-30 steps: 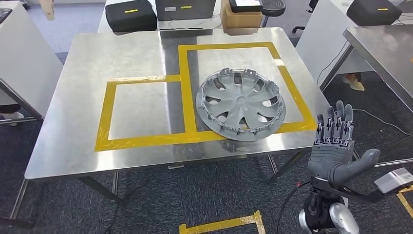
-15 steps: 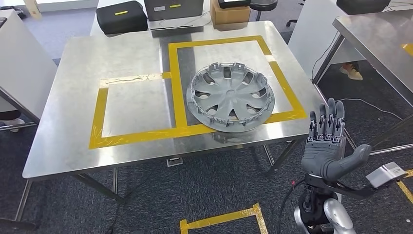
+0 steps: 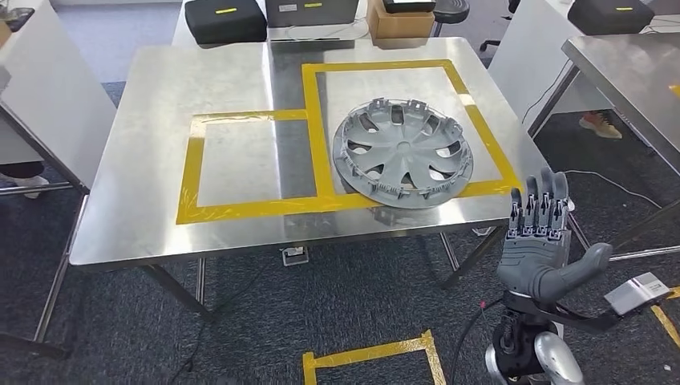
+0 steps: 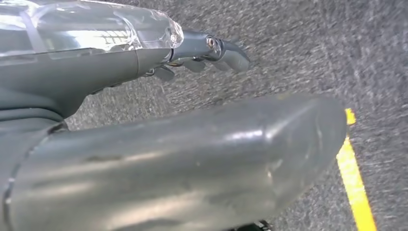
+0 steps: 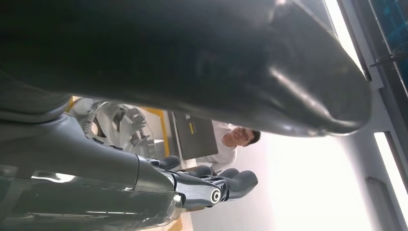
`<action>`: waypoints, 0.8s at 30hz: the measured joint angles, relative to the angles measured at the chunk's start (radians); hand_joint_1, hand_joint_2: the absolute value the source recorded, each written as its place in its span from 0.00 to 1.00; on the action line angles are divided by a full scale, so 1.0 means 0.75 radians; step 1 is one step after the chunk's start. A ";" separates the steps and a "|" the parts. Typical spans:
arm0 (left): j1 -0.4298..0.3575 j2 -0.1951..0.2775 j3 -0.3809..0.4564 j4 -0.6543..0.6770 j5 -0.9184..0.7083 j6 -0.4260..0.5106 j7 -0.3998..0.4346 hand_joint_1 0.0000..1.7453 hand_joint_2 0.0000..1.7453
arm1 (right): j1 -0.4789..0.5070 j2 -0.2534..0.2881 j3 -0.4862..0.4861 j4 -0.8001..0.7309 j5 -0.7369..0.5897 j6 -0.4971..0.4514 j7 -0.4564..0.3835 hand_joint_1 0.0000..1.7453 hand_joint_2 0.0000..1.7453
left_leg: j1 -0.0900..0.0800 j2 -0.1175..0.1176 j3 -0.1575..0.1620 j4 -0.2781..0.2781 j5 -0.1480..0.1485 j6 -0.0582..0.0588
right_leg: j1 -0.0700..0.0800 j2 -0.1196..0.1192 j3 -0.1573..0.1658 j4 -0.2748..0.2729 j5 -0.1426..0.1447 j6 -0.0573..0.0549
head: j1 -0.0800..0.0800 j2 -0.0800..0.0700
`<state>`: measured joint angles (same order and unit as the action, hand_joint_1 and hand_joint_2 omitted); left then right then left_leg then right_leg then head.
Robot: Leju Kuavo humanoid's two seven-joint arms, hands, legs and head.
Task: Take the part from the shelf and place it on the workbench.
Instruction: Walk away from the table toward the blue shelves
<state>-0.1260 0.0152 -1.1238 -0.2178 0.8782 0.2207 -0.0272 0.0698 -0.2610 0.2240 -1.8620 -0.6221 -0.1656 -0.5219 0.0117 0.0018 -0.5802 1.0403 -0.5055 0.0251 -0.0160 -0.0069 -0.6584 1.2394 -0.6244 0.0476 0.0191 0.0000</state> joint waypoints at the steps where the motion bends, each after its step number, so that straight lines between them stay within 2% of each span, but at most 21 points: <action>1: 0.001 0.001 0.000 0.000 0.000 0.000 0.001 0.00 0.00 | 0.000 0.000 0.000 0.003 -0.001 0.001 0.000 0.00 0.00 | -0.004 0.000 -0.008 0.000 0.006 0.002 | 0.000 0.000 -0.015 0.057 -0.022 -0.002 | 0.004 0.000; 2: 0.001 0.001 0.000 0.000 0.000 -0.001 0.002 0.00 0.00 | 0.001 0.000 0.001 0.006 -0.002 0.001 0.000 0.00 0.00 | -0.009 0.000 -0.015 0.000 0.012 0.003 | 0.002 0.000 -0.008 0.068 -0.018 -0.007 | 0.006 0.000; 3: 0.001 0.001 0.000 0.000 0.000 -0.001 0.003 0.00 0.00 | 0.001 0.000 0.001 0.008 -0.003 0.001 0.000 0.00 0.00 | -0.014 -0.001 -0.020 0.001 0.017 0.003 | 0.004 0.001 0.024 0.025 0.009 -0.017 | 0.007 0.000; 5: 0.000 0.000 0.000 0.000 0.000 -0.001 0.004 0.00 0.00 | -0.002 0.000 0.001 0.009 -0.004 0.001 0.000 0.00 0.00 | -0.020 -0.001 -0.026 0.000 0.026 0.002 | 0.016 0.003 0.131 -0.158 0.084 -0.048 | 0.007 0.000; 6: 0.000 -0.002 0.000 -0.001 0.000 -0.001 0.004 0.00 0.00 | -0.003 0.000 0.000 0.009 -0.004 0.001 0.000 0.00 0.00 | -0.022 -0.002 -0.029 0.001 0.030 -0.001 | 0.022 0.005 0.173 -0.240 0.109 -0.062 | 0.004 0.000; 7: -0.001 -0.003 0.000 -0.001 0.000 -0.001 0.004 0.00 0.00 | -0.004 -0.001 0.000 0.009 -0.004 0.001 -0.001 0.00 0.00 | -0.022 -0.001 -0.033 0.001 0.036 -0.007 | 0.029 0.007 0.198 -0.292 0.120 -0.073 | 0.003 0.000; 9: -0.001 -0.006 0.000 -0.001 0.001 -0.002 0.004 0.00 0.00 | -0.005 0.000 0.000 0.008 -0.004 0.002 -0.002 0.00 0.00 | -0.019 0.000 -0.040 0.000 0.047 -0.024 | 0.036 0.009 0.202 -0.319 0.129 -0.080 | 0.005 0.000; 11: 0.000 -0.006 0.000 -0.001 0.001 -0.002 0.004 0.00 0.00 | -0.005 0.000 0.001 0.008 -0.004 0.002 -0.002 0.00 0.00 | -0.017 0.000 -0.046 0.006 0.041 -0.039 | 0.031 0.006 0.202 -0.339 0.150 -0.084 | 0.006 0.000; 12: -0.001 -0.006 0.000 -0.001 0.001 -0.002 0.004 0.00 0.00 | -0.006 0.000 0.001 0.008 -0.004 0.002 -0.002 0.00 0.00 | -0.017 -0.001 -0.058 0.034 0.012 -0.046 | 0.027 0.003 0.199 -0.350 0.164 -0.087 | 0.002 0.000; 13: -0.001 -0.005 0.000 -0.001 0.000 -0.002 0.004 0.00 0.00 | -0.007 0.001 0.002 0.009 -0.004 0.002 -0.002 0.00 0.00 | -0.015 -0.002 -0.080 0.087 -0.032 -0.052 | 0.023 0.001 0.194 -0.358 0.176 -0.089 | -0.005 0.000; 15: 0.000 -0.004 0.000 -0.001 0.000 -0.002 0.004 0.00 0.00 | -0.006 0.002 0.004 0.009 -0.004 0.002 -0.002 0.00 0.00 | -0.009 -0.004 -0.140 0.248 -0.136 -0.066 | 0.022 -0.003 0.172 -0.358 0.192 -0.091 | -0.022 0.000; 16: 0.000 -0.004 0.000 0.000 0.000 -0.003 0.004 0.00 0.00 | -0.005 0.002 0.005 0.010 -0.004 0.002 -0.002 0.00 0.00 | -0.006 -0.004 -0.158 0.311 -0.165 -0.072 | 0.022 -0.005 0.160 -0.355 0.198 -0.089 | -0.027 0.000; 17: 0.000 -0.004 0.000 0.000 0.000 -0.003 0.004 0.00 0.00 | -0.005 0.003 0.006 0.011 -0.004 0.002 -0.002 0.00 0.00 | -0.003 -0.004 -0.156 0.334 -0.170 -0.077 | 0.021 -0.006 0.149 -0.351 0.204 -0.086 | -0.030 0.000; 18: 0.000 -0.003 0.000 0.000 0.000 -0.003 0.003 0.00 0.00 | -0.006 0.004 0.006 0.012 -0.004 0.002 -0.002 0.00 0.00 | 0.000 -0.003 -0.127 0.305 -0.150 -0.081 | 0.019 -0.006 0.139 -0.345 0.208 -0.083 | -0.032 0.000; 20: -0.001 -0.002 0.000 0.000 0.000 -0.002 0.001 0.00 0.00 | -0.013 0.005 0.008 0.014 -0.005 0.002 -0.002 0.00 0.00 | 0.006 -0.001 -0.018 0.142 -0.085 -0.086 | 0.015 -0.007 0.120 -0.327 0.211 -0.074 | -0.036 0.000; 21: -0.002 -0.001 0.000 0.000 0.000 -0.001 -0.001 0.00 0.00 | -0.018 0.006 0.008 0.013 -0.005 0.002 -0.002 0.00 0.00 | 0.007 -0.001 0.026 0.065 -0.064 -0.083 | 0.016 -0.006 0.111 -0.314 0.211 -0.068 | -0.038 0.000; 22: -0.003 0.000 0.000 0.000 0.000 0.000 -0.004 0.00 0.00 | -0.024 0.006 0.009 0.013 -0.006 0.002 -0.002 0.00 0.00 | 0.007 -0.001 0.051 0.017 -0.054 -0.075 | 0.017 -0.005 0.102 -0.304 0.212 -0.060 | -0.039 0.000; 24: -0.002 0.002 0.000 -0.001 0.001 0.003 -0.015 0.00 0.00 | -0.039 0.007 0.011 0.012 -0.008 0.000 0.007 0.00 0.00 | 0.001 -0.002 0.054 -0.002 -0.048 -0.053 | 0.017 -0.004 0.093 -0.297 0.220 -0.042 | -0.034 0.000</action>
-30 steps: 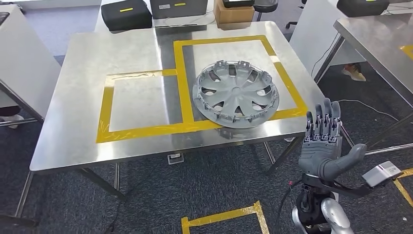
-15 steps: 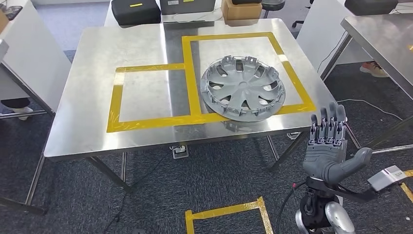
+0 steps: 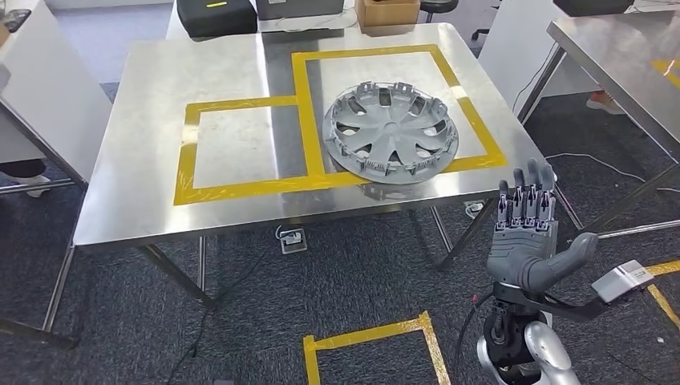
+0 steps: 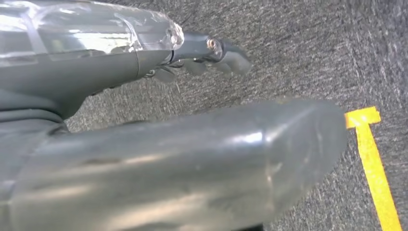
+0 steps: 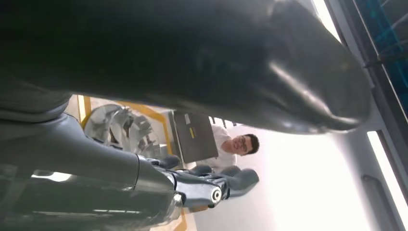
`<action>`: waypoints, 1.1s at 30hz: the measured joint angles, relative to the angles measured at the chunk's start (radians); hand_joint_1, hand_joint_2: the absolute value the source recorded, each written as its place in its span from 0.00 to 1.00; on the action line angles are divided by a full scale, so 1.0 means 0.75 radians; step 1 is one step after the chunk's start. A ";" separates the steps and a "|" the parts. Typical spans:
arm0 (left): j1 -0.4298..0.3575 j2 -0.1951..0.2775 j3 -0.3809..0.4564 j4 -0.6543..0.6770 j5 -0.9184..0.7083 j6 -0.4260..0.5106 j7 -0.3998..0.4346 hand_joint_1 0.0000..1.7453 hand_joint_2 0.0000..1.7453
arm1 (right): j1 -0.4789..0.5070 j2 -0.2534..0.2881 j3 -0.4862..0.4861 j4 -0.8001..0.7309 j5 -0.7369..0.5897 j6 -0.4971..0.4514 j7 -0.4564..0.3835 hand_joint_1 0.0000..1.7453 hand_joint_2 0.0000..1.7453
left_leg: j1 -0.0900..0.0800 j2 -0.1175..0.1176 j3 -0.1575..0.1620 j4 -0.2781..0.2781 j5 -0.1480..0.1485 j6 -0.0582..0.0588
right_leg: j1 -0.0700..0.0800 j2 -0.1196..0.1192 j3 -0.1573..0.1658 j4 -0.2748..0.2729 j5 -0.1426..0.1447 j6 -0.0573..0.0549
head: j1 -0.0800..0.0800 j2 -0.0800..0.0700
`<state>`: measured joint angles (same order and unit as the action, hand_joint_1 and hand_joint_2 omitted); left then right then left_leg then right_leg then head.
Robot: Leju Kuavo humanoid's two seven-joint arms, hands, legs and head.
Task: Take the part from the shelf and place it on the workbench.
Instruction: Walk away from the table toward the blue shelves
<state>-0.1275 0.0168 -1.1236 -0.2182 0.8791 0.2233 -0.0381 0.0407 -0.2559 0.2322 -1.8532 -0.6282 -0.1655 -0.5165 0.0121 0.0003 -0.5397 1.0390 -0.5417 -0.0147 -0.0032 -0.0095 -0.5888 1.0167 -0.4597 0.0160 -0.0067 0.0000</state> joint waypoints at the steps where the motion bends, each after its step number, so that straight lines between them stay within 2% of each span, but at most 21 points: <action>1: 0.001 0.001 0.000 0.000 0.001 0.002 -0.005 0.00 0.00 | -0.008 0.000 0.001 -0.002 0.000 -0.004 0.009 0.00 0.00 | -0.001 0.001 -0.004 0.000 0.007 0.012 | -0.003 0.001 -0.002 -0.002 0.005 0.008 | 0.003 0.000; 3: -0.001 0.001 0.000 0.000 0.001 0.004 -0.008 0.00 0.00 | -0.021 -0.004 0.001 -0.010 0.000 -0.020 0.031 0.00 0.00 | 0.001 0.002 -0.012 -0.004 0.023 0.034 | -0.007 0.005 -0.016 0.027 -0.025 0.023 | 0.007 0.000; 4: -0.002 0.001 0.000 0.000 0.001 0.004 -0.004 0.00 0.00 | -0.024 -0.007 0.001 -0.016 0.000 -0.030 0.040 0.00 0.00 | 0.003 0.003 -0.020 -0.006 0.031 0.043 | -0.008 0.006 -0.035 0.079 -0.068 0.030 | 0.013 0.000; 6: -0.001 0.002 0.000 -0.001 0.001 0.004 0.008 0.00 0.00 | -0.027 -0.011 0.002 -0.024 0.000 -0.045 0.051 0.00 0.00 | 0.001 0.003 -0.038 -0.005 0.045 0.051 | -0.009 0.007 -0.091 0.246 -0.178 0.041 | 0.032 0.000; 7: 0.000 0.002 0.000 -0.001 0.001 0.003 0.014 0.00 0.00 | -0.027 -0.011 0.003 -0.026 -0.001 -0.049 0.053 0.00 0.00 | -0.001 0.003 -0.049 -0.005 0.053 0.052 | -0.008 0.007 -0.112 0.321 -0.216 0.042 | 0.038 0.000; 8: 0.001 0.002 0.000 -0.001 0.001 0.003 0.018 0.00 0.00 | -0.026 -0.012 0.005 -0.027 -0.001 -0.051 0.054 0.00 0.00 | -0.004 0.003 -0.058 -0.004 0.060 0.052 | -0.008 0.007 -0.116 0.358 -0.228 0.040 | 0.042 0.000; 9: 0.001 0.002 0.000 -0.001 0.001 0.003 0.021 0.00 0.00 | -0.026 -0.013 0.007 -0.028 -0.001 -0.053 0.055 0.00 0.00 | -0.007 0.003 -0.066 -0.004 0.066 0.052 | -0.007 0.007 -0.095 0.342 -0.214 0.035 | 0.045 0.000; 12: 0.001 0.001 0.000 -0.002 0.001 0.002 0.026 0.00 0.00 | -0.028 -0.018 0.012 -0.038 -0.001 -0.056 0.055 0.00 0.00 | -0.016 0.002 -0.081 -0.004 0.083 0.046 | 0.002 0.008 0.061 0.086 -0.113 -0.001 | 0.047 0.000; 14: 0.000 -0.001 0.000 -0.006 0.001 0.002 0.025 0.00 0.00 | -0.030 -0.022 0.015 -0.046 -0.001 -0.057 0.055 0.00 0.00 | -0.016 0.002 -0.090 -0.003 0.094 0.035 | 0.012 0.010 0.114 -0.020 -0.091 -0.020 | 0.045 0.000; 16: 0.000 -0.001 0.000 -0.009 0.000 0.000 0.023 0.00 0.00 | -0.030 -0.024 0.019 -0.050 -0.002 -0.058 0.055 0.00 0.00 | -0.012 0.003 -0.095 -0.005 0.106 0.016 | 0.017 0.011 0.112 -0.035 -0.083 -0.028 | 0.046 0.000; 18: 0.000 -0.001 0.000 -0.010 0.000 -0.001 0.022 0.00 0.00 | -0.030 -0.025 0.021 -0.052 -0.002 -0.059 0.055 0.00 0.00 | -0.010 0.002 -0.105 0.013 0.085 0.002 | 0.013 0.006 0.111 -0.054 -0.059 -0.037 | 0.045 0.000; 19: 0.000 -0.001 0.000 -0.010 0.000 -0.001 0.022 0.00 0.00 | -0.030 -0.025 0.022 -0.054 -0.002 -0.059 0.055 0.00 0.00 | -0.009 0.001 -0.122 0.052 0.048 -0.003 | 0.010 0.003 0.106 -0.063 -0.046 -0.041 | 0.038 0.000; 21: 0.001 0.001 0.000 -0.010 0.000 -0.001 0.022 0.00 0.00 | -0.029 -0.024 0.024 -0.055 -0.002 -0.059 0.055 0.00 0.00 | -0.005 -0.002 -0.175 0.197 -0.057 -0.013 | 0.008 0.000 0.086 -0.064 -0.030 -0.047 | 0.022 0.000; 22: 0.001 0.001 0.000 -0.010 0.000 -0.002 0.023 0.00 0.00 | -0.027 -0.024 0.024 -0.055 -0.003 -0.059 0.055 0.00 0.00 | -0.004 -0.002 -0.201 0.274 -0.099 -0.018 | 0.008 -0.001 0.072 -0.060 -0.023 -0.045 | 0.015 0.000; 23: 0.001 0.002 0.000 -0.010 0.000 -0.002 0.023 0.00 0.00 | -0.026 -0.023 0.026 -0.055 -0.003 -0.059 0.055 0.00 0.00 | -0.003 -0.002 -0.210 0.320 -0.117 -0.023 | 0.007 -0.002 0.059 -0.055 -0.017 -0.043 | 0.011 0.000; 24: 0.001 0.002 0.000 -0.010 0.000 -0.002 0.024 0.00 0.00 | -0.025 -0.022 0.027 -0.055 -0.004 -0.059 0.055 0.00 0.00 | -0.003 -0.002 -0.195 0.320 -0.110 -0.026 | 0.007 -0.002 0.046 -0.048 -0.013 -0.040 | 0.007 0.000; 26: 0.001 0.004 0.000 -0.010 0.000 -0.003 0.025 0.00 0.00 | -0.024 -0.020 0.028 -0.055 -0.004 -0.059 0.055 0.00 0.00 | -0.001 0.000 -0.096 0.182 -0.047 -0.028 | 0.004 -0.003 0.025 -0.029 -0.008 -0.034 | 0.001 0.000; 28: 0.000 0.005 0.000 -0.010 0.000 -0.003 0.025 0.00 0.00 | -0.024 -0.020 0.029 -0.055 -0.004 -0.059 0.054 0.00 0.00 | -0.002 0.000 -0.011 0.037 -0.009 -0.017 | 0.006 -0.002 0.007 -0.008 -0.007 -0.023 | 0.000 0.000; 29: 0.000 0.006 0.000 -0.010 0.000 -0.003 0.026 0.00 0.00 | -0.025 -0.020 0.031 -0.056 -0.004 -0.059 0.053 0.00 0.00 | -0.004 -0.001 0.004 0.004 -0.004 -0.007 | 0.007 -0.001 0.001 -0.001 -0.005 -0.016 | 0.002 0.000; 32: 0.001 0.007 0.000 -0.010 0.000 -0.003 0.027 0.00 0.00 | -0.021 -0.021 0.034 -0.056 -0.004 -0.061 0.049 0.00 0.00 | -0.008 -0.002 -0.004 -0.004 0.013 0.026 | 0.004 0.001 -0.007 0.000 0.007 0.006 | 0.008 0.000; 33: 0.000 0.007 0.000 -0.010 0.000 -0.003 0.027 0.00 0.00 | -0.017 -0.022 0.033 -0.056 -0.004 -0.061 0.046 0.00 0.00 | -0.006 -0.002 -0.009 -0.005 0.021 0.036 | 0.003 0.002 -0.013 0.011 -0.007 0.014 | 0.009 0.000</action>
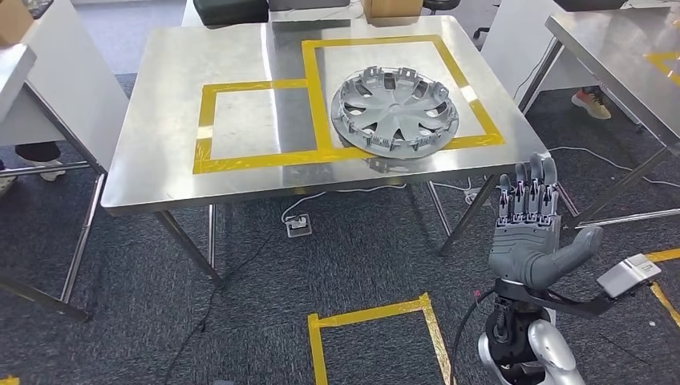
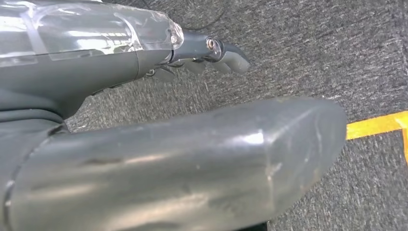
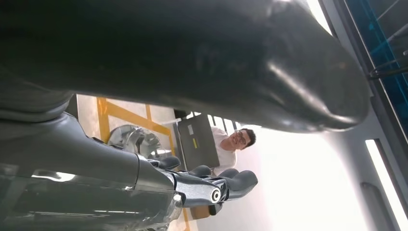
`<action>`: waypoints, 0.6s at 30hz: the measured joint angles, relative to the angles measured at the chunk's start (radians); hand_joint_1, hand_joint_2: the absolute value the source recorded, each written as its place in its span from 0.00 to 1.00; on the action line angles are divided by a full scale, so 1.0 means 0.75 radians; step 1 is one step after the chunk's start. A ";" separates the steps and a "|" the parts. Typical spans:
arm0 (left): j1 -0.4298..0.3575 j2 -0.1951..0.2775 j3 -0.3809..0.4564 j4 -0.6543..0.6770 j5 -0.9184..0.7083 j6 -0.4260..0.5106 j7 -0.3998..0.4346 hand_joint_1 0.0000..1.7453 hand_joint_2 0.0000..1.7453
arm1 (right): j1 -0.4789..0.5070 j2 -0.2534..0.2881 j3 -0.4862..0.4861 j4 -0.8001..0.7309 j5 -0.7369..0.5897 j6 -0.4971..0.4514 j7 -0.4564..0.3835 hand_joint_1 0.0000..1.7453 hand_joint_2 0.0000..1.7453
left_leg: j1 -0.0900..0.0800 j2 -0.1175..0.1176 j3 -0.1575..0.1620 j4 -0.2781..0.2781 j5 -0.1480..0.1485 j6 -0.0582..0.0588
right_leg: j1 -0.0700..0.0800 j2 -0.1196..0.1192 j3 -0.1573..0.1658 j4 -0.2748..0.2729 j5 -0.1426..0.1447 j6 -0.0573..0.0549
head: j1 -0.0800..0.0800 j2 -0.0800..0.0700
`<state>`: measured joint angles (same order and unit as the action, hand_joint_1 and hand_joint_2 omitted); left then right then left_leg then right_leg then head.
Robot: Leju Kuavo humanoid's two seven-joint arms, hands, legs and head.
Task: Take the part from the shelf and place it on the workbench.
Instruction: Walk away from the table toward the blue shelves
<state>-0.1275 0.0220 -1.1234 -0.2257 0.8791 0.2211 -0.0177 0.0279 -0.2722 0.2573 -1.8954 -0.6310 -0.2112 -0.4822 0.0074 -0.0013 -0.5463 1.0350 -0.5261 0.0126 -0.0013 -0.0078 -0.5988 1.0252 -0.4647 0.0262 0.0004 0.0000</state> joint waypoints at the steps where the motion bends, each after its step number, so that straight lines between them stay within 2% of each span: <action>1: -0.001 0.000 0.000 0.000 0.000 0.000 0.001 0.00 0.00 | 0.004 -0.001 0.000 -0.001 0.000 0.000 -0.003 0.00 0.00 | 0.003 0.000 -0.008 -0.002 0.009 0.009 | -0.001 0.001 -0.015 0.036 -0.033 0.007 | 0.006 0.000; 2: -0.001 -0.001 0.000 0.000 -0.001 0.000 0.002 0.00 0.00 | 0.009 -0.003 0.000 -0.001 -0.001 -0.001 -0.007 0.00 0.00 | 0.004 0.000 -0.017 -0.002 0.017 0.015 | -0.003 0.002 -0.039 0.101 -0.083 0.015 | 0.013 0.000; 4: 0.001 -0.001 0.000 0.000 -0.002 -0.001 0.004 0.00 0.00 | 0.021 -0.006 0.000 -0.002 -0.004 -0.001 -0.013 0.00 0.00 | 0.002 0.000 -0.038 -0.001 0.031 0.021 | -0.008 0.003 -0.095 0.276 -0.189 0.026 | 0.029 0.000; 5: 0.001 0.000 0.000 0.000 -0.003 -0.001 0.005 0.00 0.00 | 0.028 -0.006 0.000 -0.001 -0.006 0.000 -0.015 0.00 0.00 | 0.001 0.000 -0.047 -0.001 0.038 0.021 | -0.009 0.003 -0.108 0.338 -0.217 0.028 | 0.034 0.000; 6: 0.002 0.000 0.000 0.000 -0.003 -0.001 0.006 0.00 0.00 | 0.032 -0.007 0.000 -0.001 -0.008 0.000 -0.017 0.00 0.00 | -0.001 0.000 -0.056 -0.001 0.045 0.020 | -0.009 0.003 -0.101 0.352 -0.218 0.026 | 0.037 0.000; 7: 0.002 0.000 0.000 0.000 -0.003 -0.001 0.006 0.00 0.00 | 0.035 -0.007 0.000 -0.001 -0.009 0.001 -0.019 0.00 0.00 | -0.002 0.000 -0.062 -0.001 0.051 0.018 | -0.009 0.003 -0.068 0.312 -0.196 0.021 | 0.040 0.000; 9: 0.001 -0.001 0.000 0.000 -0.005 -0.001 0.005 0.00 0.00 | 0.036 -0.007 0.000 -0.002 -0.010 0.002 -0.023 0.00 0.00 | -0.004 0.000 -0.070 -0.001 0.062 0.013 | -0.005 0.005 0.046 0.124 -0.125 0.001 | 0.043 0.000; 10: 0.001 -0.002 0.000 0.000 -0.006 -0.001 0.005 0.00 0.00 | 0.035 -0.007 -0.001 -0.003 -0.010 0.004 -0.025 0.00 0.00 | -0.005 0.000 -0.074 0.000 0.067 0.008 | -0.001 0.005 0.095 0.036 -0.100 -0.010 | 0.042 0.000; 11: 0.000 -0.003 0.000 0.000 -0.007 -0.001 0.004 0.00 0.00 | 0.035 -0.007 -0.001 -0.003 -0.010 0.005 -0.027 0.00 0.00 | -0.005 0.000 -0.077 0.001 0.072 0.002 | 0.004 0.005 0.124 -0.021 -0.088 -0.019 | 0.042 0.000; 13: 0.000 -0.004 0.000 0.000 -0.009 -0.001 0.005 0.00 0.00 | 0.037 -0.008 -0.002 -0.005 -0.010 0.006 -0.031 0.00 0.00 | -0.002 0.002 -0.083 -0.001 0.083 -0.015 | 0.012 0.005 0.130 -0.047 -0.080 -0.031 | 0.042 0.000; 15: 0.001 -0.003 0.000 0.000 -0.010 -0.001 0.008 0.00 0.00 | 0.038 -0.008 -0.002 -0.007 -0.011 0.007 -0.032 0.00 0.00 | 0.001 0.003 -0.088 0.004 0.078 -0.032 | 0.009 0.002 0.129 -0.065 -0.057 -0.044 | 0.042 0.000; 16: 0.001 -0.002 0.000 0.000 -0.010 -0.001 0.010 0.00 0.00 | 0.038 -0.008 -0.002 -0.009 -0.011 0.006 -0.032 0.00 0.00 | 0.001 0.002 -0.099 0.029 0.051 -0.038 | 0.006 -0.001 0.126 -0.076 -0.043 -0.052 | 0.037 0.000; 18: 0.001 0.001 0.000 0.000 -0.007 -0.001 0.015 0.00 0.00 | 0.042 -0.007 -0.002 -0.012 -0.012 0.002 -0.032 0.00 0.00 | 0.002 0.000 -0.148 0.154 -0.048 -0.047 | 0.003 -0.005 0.111 -0.085 -0.021 -0.059 | 0.022 0.000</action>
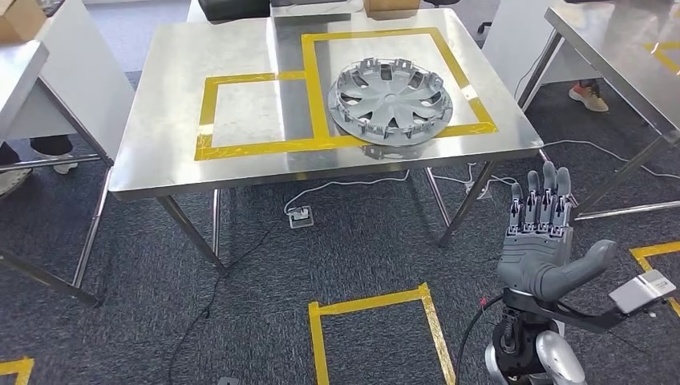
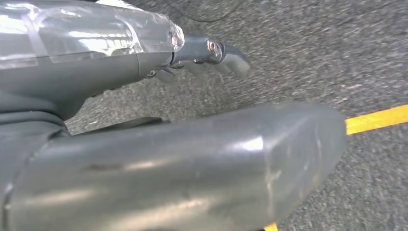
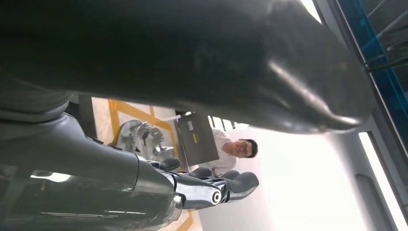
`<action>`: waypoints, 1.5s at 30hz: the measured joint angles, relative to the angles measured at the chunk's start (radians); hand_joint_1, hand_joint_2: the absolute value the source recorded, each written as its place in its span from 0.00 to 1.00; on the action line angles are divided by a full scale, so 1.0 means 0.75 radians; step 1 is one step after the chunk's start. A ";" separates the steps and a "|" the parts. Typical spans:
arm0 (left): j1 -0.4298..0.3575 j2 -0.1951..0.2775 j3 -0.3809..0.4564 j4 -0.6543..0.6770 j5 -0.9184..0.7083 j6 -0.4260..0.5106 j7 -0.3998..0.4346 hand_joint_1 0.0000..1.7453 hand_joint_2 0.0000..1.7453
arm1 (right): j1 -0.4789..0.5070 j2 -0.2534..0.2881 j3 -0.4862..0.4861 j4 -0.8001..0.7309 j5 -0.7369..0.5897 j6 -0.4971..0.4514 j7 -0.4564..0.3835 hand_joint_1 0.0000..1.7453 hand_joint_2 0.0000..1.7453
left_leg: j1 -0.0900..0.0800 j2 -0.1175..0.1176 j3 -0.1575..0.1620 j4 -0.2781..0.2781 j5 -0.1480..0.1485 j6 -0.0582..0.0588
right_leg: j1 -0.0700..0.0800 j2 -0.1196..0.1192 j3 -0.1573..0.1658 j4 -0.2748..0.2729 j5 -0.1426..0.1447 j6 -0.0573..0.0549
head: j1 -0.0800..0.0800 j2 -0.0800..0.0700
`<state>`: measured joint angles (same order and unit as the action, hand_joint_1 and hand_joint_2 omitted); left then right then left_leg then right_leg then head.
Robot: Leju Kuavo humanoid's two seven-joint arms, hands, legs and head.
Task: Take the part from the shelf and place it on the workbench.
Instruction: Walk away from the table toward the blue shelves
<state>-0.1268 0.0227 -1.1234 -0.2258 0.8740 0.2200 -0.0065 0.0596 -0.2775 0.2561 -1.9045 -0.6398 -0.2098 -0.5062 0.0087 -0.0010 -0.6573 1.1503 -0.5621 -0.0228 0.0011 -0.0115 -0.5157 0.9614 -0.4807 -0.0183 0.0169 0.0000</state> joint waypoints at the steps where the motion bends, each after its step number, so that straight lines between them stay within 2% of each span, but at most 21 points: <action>1: 0.000 0.001 0.000 0.000 0.002 0.000 0.002 0.00 0.00 | 0.005 0.000 0.000 -0.001 -0.001 -0.004 0.001 0.00 0.00 | 0.001 0.000 -0.030 0.086 -0.052 -0.004 | 0.000 0.000 -0.012 0.002 0.008 -0.001 | -0.008 0.000; 3: 0.001 0.005 0.000 0.000 0.004 -0.001 0.005 0.00 0.00 | 0.013 0.000 0.000 -0.002 -0.002 -0.013 0.004 0.00 0.00 | 0.001 0.000 -0.049 0.183 -0.095 -0.010 | 0.000 -0.001 -0.037 0.009 0.021 0.003 | -0.020 0.000; 4: 0.001 0.006 0.000 0.000 0.004 -0.002 0.008 0.00 0.00 | 0.016 0.000 -0.001 -0.002 -0.002 -0.016 0.006 0.00 0.00 | 0.001 0.001 -0.024 0.163 -0.079 -0.012 | -0.001 -0.001 -0.048 0.015 0.025 0.005 | -0.024 0.000; 8: -0.001 0.011 0.000 0.000 -0.022 -0.014 0.027 0.00 0.00 | 0.021 0.000 -0.007 -0.020 -0.019 -0.029 0.012 0.00 0.00 | 0.001 -0.001 0.166 -0.137 0.020 0.003 | 0.002 0.001 -0.085 0.058 0.028 0.022 | -0.032 0.000; 12: 0.000 0.015 -0.001 0.000 -0.047 -0.010 0.004 0.00 0.00 | 0.044 -0.003 -0.011 -0.033 -0.041 -0.035 0.016 0.00 0.00 | -0.003 -0.003 0.164 -0.162 0.039 0.039 | -0.001 0.003 -0.102 0.073 0.030 0.051 | -0.023 0.000; 14: -0.002 0.019 -0.001 0.000 -0.054 -0.010 -0.002 0.00 0.00 | 0.054 -0.005 -0.011 -0.037 -0.046 -0.036 0.015 0.00 0.00 | 0.001 -0.002 0.150 -0.165 0.056 0.056 | -0.005 0.005 -0.132 0.147 -0.036 0.067 | -0.014 0.000; 16: -0.002 0.022 -0.001 0.000 -0.062 -0.010 0.000 0.00 0.00 | 0.061 -0.008 -0.012 -0.038 -0.055 -0.037 0.015 0.00 0.00 | -0.001 -0.002 0.130 -0.164 0.070 0.064 | -0.009 0.006 -0.187 0.312 -0.146 0.080 | -0.001 0.000; 18: -0.001 0.026 -0.001 0.000 -0.067 -0.011 0.006 0.00 0.00 | 0.067 -0.008 -0.011 -0.038 -0.065 -0.038 0.014 0.00 0.00 | -0.003 -0.002 0.110 -0.163 0.085 0.064 | -0.011 0.006 -0.214 0.431 -0.200 0.083 | 0.008 0.000; 20: -0.001 0.028 -0.002 0.000 -0.069 -0.011 0.013 0.00 0.00 | 0.068 -0.009 -0.011 -0.038 -0.069 -0.045 0.013 0.00 0.00 | -0.004 -0.003 0.095 -0.163 0.098 0.060 | -0.011 0.007 -0.152 0.363 -0.159 0.074 | 0.017 0.000; 22: -0.001 0.027 -0.002 -0.001 -0.070 -0.013 0.020 0.00 0.00 | 0.067 -0.013 -0.012 -0.043 -0.066 -0.059 0.014 0.00 0.00 | -0.006 -0.003 0.087 -0.163 0.108 0.053 | -0.006 0.008 -0.036 0.168 -0.087 0.056 | 0.023 0.000; 24: -0.001 0.023 -0.002 -0.002 -0.068 -0.014 0.020 0.00 0.00 | 0.067 -0.020 -0.015 -0.057 -0.058 -0.077 0.018 0.00 0.00 | -0.007 -0.003 0.079 -0.161 0.118 0.040 | 0.001 0.010 0.025 0.048 -0.061 0.041 | 0.024 0.000; 27: 0.000 0.014 -0.002 -0.003 -0.063 -0.014 0.008 0.00 0.00 | 0.075 -0.030 -0.021 -0.080 -0.053 -0.095 0.032 0.00 0.00 | -0.003 -0.001 0.072 -0.164 0.129 0.014 | 0.003 0.009 0.023 0.023 -0.044 0.025 | 0.024 0.000; 28: 0.000 0.012 -0.002 -0.003 -0.062 -0.014 0.005 0.00 0.00 | 0.077 -0.032 -0.022 -0.087 -0.052 -0.098 0.034 0.00 0.00 | -0.002 0.000 0.064 -0.150 0.112 0.008 | 0.001 0.006 0.021 0.014 -0.032 0.017 | 0.022 0.000; 30: 0.000 0.010 -0.002 -0.003 -0.062 -0.014 0.001 0.00 0.00 | 0.079 -0.034 -0.022 -0.098 -0.051 -0.101 0.037 0.00 0.00 | 0.000 0.000 0.022 -0.047 0.025 0.000 | -0.002 0.002 0.007 0.004 -0.010 0.005 | 0.007 0.000; 32: 0.000 0.008 -0.002 -0.003 -0.062 -0.014 -0.001 0.00 0.00 | 0.083 -0.034 -0.021 -0.102 -0.050 -0.103 0.038 0.00 0.00 | 0.001 0.000 -0.037 0.120 -0.073 -0.008 | 0.000 0.001 -0.017 0.009 0.004 0.001 | -0.011 0.000; 33: 0.000 0.008 -0.002 -0.003 -0.062 -0.014 -0.002 0.00 0.00 | 0.085 -0.034 -0.021 -0.102 -0.050 -0.103 0.038 0.00 0.00 | 0.001 0.000 -0.050 0.173 -0.095 -0.012 | 0.001 0.001 -0.030 0.014 0.009 0.002 | -0.017 0.000; 35: 0.000 0.006 -0.002 -0.003 -0.062 -0.015 -0.005 0.00 0.00 | 0.086 -0.034 -0.021 -0.104 -0.050 -0.104 0.039 0.00 0.00 | 0.001 0.001 -0.002 0.134 -0.065 -0.014 | 0.001 0.001 -0.052 0.029 0.017 0.006 | -0.025 0.000; 38: -0.002 0.004 -0.002 -0.003 -0.064 -0.017 -0.011 0.00 0.00 | 0.086 -0.034 -0.021 -0.115 -0.044 -0.105 0.040 0.00 0.00 | -0.001 0.001 0.150 -0.110 0.017 0.000 | 0.003 0.002 -0.079 0.057 0.020 0.018 | -0.032 0.000; 42: 0.000 -0.007 -0.002 -0.004 -0.064 -0.015 -0.018 0.00 0.00 | 0.085 -0.036 -0.020 -0.132 -0.033 -0.113 0.050 0.00 1.00 | -0.006 -0.001 0.161 -0.163 0.038 0.038 | 0.001 0.004 -0.097 0.069 0.032 0.047 | -0.026 0.000; 43: -0.001 -0.009 -0.002 -0.003 -0.061 -0.014 -0.020 0.00 0.00 | 0.085 -0.036 -0.021 -0.134 -0.032 -0.117 0.051 0.00 1.00 | -0.004 -0.001 0.156 -0.165 0.047 0.048 | 0.000 0.006 -0.103 0.081 0.019 0.055 | -0.024 0.000; 45: -0.002 -0.013 -0.002 -0.003 -0.054 -0.014 -0.025 0.00 0.00 | 0.086 -0.041 -0.022 -0.139 -0.031 -0.124 0.052 0.00 1.00 | 0.001 0.000 0.142 -0.169 0.063 0.064 | -0.004 0.009 -0.137 0.172 -0.059 0.071 | -0.013 0.000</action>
<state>-0.1283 0.0129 -1.1246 -0.2283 0.8334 0.2098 -0.0256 0.1239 -0.3082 0.2399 -2.0091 -0.6629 -0.3028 -0.4672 0.0091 -0.0010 -0.5507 1.0236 -0.5150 0.0250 -0.0020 -0.0048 -0.6183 1.0908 -0.5252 0.0350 0.0074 0.0000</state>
